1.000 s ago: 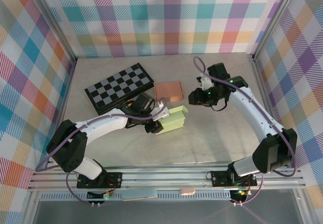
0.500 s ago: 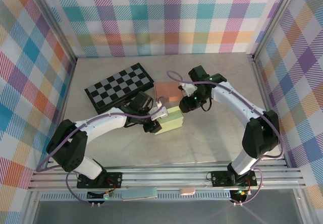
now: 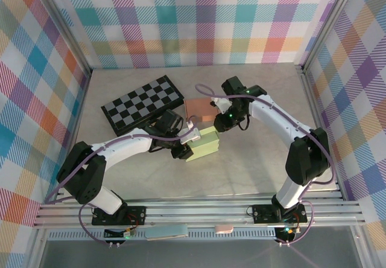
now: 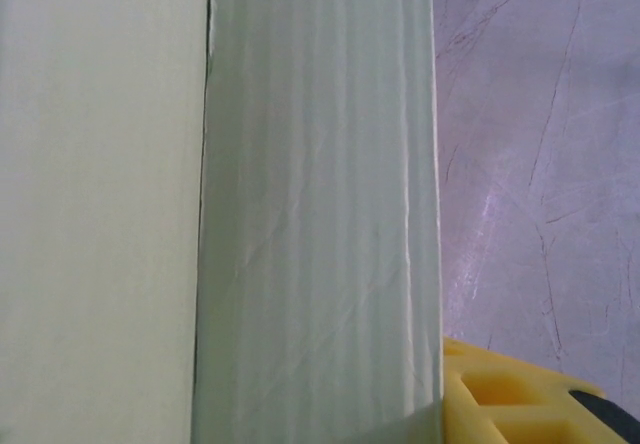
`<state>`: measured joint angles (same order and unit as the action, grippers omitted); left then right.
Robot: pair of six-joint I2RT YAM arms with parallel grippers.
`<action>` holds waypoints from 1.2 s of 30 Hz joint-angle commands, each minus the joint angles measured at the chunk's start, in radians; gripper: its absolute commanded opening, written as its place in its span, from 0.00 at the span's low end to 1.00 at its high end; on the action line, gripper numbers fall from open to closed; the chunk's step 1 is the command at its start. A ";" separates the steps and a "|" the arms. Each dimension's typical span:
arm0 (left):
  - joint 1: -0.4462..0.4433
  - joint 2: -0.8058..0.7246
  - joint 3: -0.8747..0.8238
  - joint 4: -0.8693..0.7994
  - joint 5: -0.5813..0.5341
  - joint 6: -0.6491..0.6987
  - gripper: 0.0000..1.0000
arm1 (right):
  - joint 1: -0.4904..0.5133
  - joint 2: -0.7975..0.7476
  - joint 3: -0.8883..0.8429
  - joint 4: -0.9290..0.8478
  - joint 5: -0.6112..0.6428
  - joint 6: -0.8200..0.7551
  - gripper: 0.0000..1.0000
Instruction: Fold the paper box
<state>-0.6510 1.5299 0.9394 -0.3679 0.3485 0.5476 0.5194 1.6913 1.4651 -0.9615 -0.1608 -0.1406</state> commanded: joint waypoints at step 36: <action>0.016 0.037 0.040 -0.038 0.034 0.014 0.44 | 0.039 0.017 0.076 -0.071 0.073 0.010 0.15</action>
<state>-0.6445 1.5520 0.9604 -0.3679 0.3588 0.5472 0.5514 1.7290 1.5192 -1.0000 -0.0860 -0.1356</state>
